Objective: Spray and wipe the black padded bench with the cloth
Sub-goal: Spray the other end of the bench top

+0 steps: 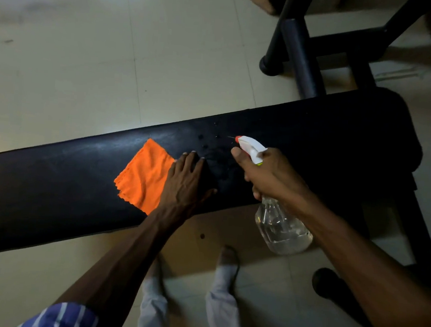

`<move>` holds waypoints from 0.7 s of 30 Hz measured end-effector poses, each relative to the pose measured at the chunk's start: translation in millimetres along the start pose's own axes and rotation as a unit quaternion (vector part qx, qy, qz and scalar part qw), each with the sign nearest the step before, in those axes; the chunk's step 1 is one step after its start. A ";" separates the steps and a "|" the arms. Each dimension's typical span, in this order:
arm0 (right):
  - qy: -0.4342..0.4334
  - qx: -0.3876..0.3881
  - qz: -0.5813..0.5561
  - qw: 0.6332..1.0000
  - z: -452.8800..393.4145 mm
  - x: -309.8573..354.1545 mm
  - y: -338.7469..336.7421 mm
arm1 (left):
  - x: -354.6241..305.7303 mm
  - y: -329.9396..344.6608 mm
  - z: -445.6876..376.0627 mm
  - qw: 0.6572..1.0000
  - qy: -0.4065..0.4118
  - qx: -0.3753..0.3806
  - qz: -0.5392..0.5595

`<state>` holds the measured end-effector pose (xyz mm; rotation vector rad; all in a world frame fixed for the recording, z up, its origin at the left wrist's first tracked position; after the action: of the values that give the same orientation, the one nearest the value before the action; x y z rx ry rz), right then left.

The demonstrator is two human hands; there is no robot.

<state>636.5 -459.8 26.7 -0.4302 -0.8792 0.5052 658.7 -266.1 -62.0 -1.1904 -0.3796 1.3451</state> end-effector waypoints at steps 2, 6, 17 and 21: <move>0.013 -0.007 0.025 1.000 2.2 -2.9 -5.9 | -3.3 0.4 -0.3 1.000 -0.008 -0.012 0.001; 0.003 -0.014 0.002 1.000 11.1 -9.1 -17.1 | -17.3 2.3 -1.6 1.000 0.004 -0.024 0.008; 0.021 -0.123 -0.010 0.992 29.1 -63.9 -66.7 | -95.6 13.7 -43.6 0.998 0.067 0.013 0.019; 0.036 -0.177 -0.013 0.983 32.9 -89.7 -89.2 | -123.1 21.0 -59.8 0.996 0.087 0.025 0.018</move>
<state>583.0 -578.4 39.2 -0.7559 -0.9053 0.3053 662.1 -404.3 -54.8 -1.2664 -0.1982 1.2637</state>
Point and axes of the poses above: each hand's wrist, its own z-axis away from the middle knuckle, its own y-axis out of the palm, x = y × z, the point moved 4 cm from there along -z, towards the middle knuckle, and after that the axes turned 9 degrees about z, right-handed, at the moved point
